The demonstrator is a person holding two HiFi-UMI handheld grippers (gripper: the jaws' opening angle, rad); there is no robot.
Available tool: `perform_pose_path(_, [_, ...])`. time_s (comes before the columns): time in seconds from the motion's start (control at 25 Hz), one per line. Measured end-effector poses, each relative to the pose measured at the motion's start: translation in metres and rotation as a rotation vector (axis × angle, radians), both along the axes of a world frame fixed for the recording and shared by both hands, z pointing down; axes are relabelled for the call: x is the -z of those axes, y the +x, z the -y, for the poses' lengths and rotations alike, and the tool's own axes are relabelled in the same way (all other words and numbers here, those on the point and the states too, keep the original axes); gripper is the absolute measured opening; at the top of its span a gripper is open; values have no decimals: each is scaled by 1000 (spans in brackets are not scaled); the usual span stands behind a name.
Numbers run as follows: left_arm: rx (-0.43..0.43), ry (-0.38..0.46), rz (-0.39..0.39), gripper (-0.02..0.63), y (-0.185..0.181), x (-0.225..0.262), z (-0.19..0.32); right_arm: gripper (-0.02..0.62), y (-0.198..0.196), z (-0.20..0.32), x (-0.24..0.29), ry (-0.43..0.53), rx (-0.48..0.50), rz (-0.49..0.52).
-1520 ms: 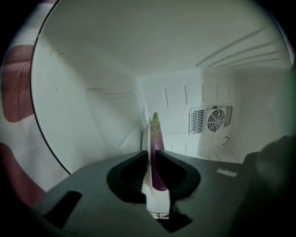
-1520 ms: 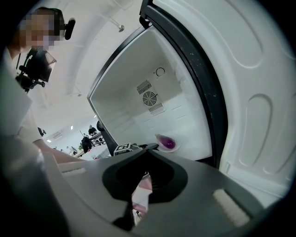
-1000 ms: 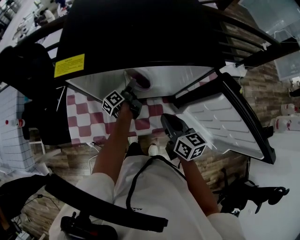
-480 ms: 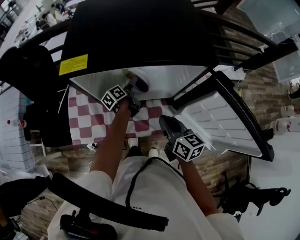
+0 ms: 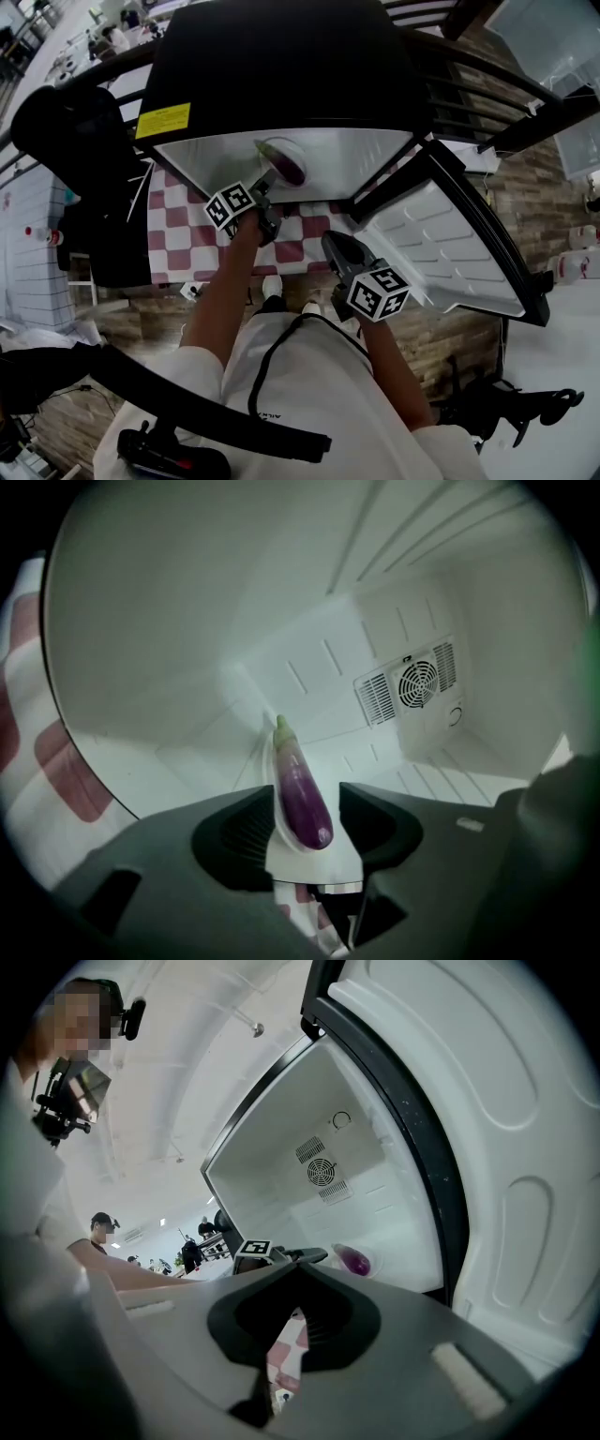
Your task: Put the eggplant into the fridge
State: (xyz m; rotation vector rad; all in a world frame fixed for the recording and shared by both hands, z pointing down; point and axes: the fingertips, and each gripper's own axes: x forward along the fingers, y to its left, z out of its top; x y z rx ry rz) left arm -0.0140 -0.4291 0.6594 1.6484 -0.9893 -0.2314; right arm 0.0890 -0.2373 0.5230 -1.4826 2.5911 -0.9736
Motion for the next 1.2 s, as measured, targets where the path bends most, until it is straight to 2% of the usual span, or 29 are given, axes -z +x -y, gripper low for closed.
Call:
perform_pose_path(0.12, [-22,45,85,110,-7,10,-14,7,-2,-2,4,20,22,3])
perform_pose_path(0.32, [-47,94,160,5,-14,25,-41,8,1,-10,8,43,44,32])
perform_pose_path(0.56, [-90,152,169,5,-5,50,-86,8,9,-30,9,53,80,45])
perform_pose_path(0.8, [-78,221,71,5,-3,83,-136,8,23,-51,11,100,92,45])
perform_pose_path(1.2, [-127,416,155,6,0,145,-203,8,38,-79,23,132,135,55])
